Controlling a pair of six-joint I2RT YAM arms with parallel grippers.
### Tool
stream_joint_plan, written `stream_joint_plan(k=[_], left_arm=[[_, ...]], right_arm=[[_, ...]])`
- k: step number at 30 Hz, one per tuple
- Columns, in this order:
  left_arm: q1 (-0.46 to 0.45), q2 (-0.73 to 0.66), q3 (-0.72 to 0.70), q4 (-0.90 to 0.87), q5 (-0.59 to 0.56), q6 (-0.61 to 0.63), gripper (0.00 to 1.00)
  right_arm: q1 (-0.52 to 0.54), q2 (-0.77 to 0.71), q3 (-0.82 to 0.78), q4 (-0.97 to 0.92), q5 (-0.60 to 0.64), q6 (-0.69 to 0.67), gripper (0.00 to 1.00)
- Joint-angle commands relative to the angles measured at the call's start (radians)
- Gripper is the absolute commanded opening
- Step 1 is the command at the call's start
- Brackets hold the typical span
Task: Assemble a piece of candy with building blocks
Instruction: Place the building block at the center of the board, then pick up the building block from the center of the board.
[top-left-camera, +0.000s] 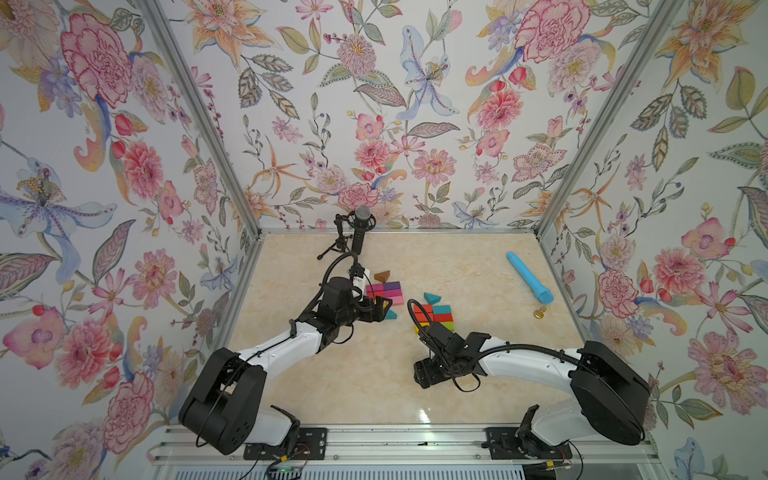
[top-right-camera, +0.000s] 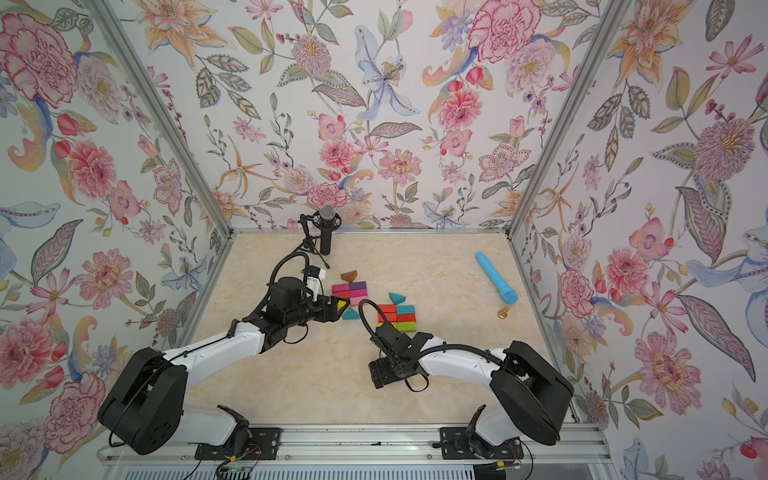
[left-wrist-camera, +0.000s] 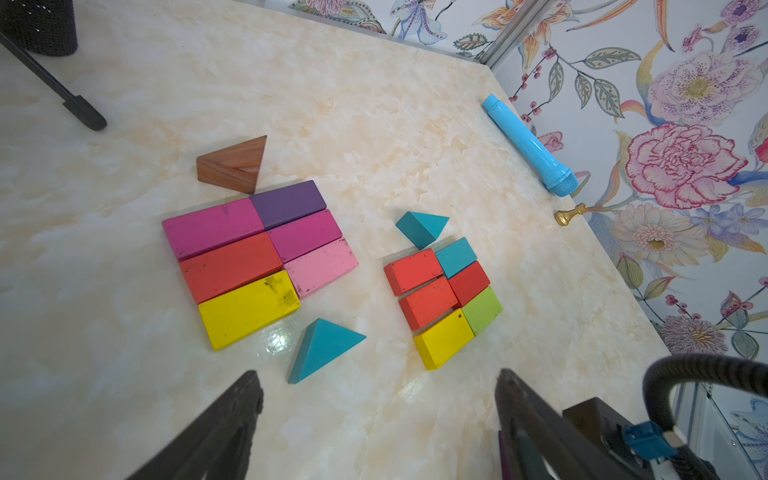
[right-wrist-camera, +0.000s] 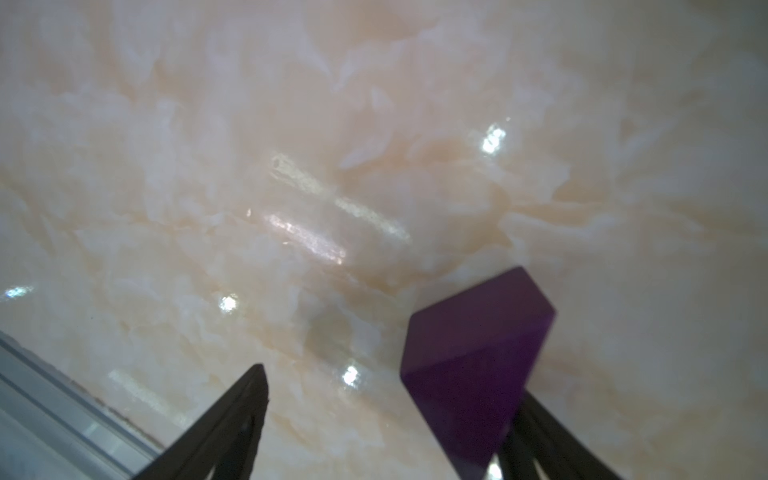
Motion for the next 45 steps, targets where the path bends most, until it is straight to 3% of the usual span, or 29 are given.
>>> stream_joint_plan(k=[1, 9, 19, 24, 28, 45], left_arm=[[0.021, -0.021, -0.016, -0.004, -0.017, 0.008, 0.89], [0.024, -0.015, -0.021, 0.012, -0.023, -0.006, 0.88], [0.04, -0.017, -0.022, -0.008, -0.02, 0.011, 0.88], [0.041, -0.013, -0.034, 0.007, -0.003, 0.01, 0.93], [0.042, -0.046, -0.069, 0.014, -0.015, 0.008, 0.99], [0.051, -0.076, -0.09, 0.004, -0.01, 0.016, 0.99]], right_arm=[[0.03, 0.037, 0.011, 0.026, -0.062, 0.02, 0.82], [0.074, 0.078, 0.062, 0.037, -0.065, 0.045, 0.81], [0.073, -0.081, 0.056, -0.18, 0.185, 0.094, 0.83], [0.051, -0.037, 0.11, -0.221, 0.24, 0.027, 0.9], [0.03, 0.046, 0.164, -0.218, 0.259, -0.028, 0.92], [0.013, 0.153, 0.188, -0.143, 0.157, -0.082, 0.84]])
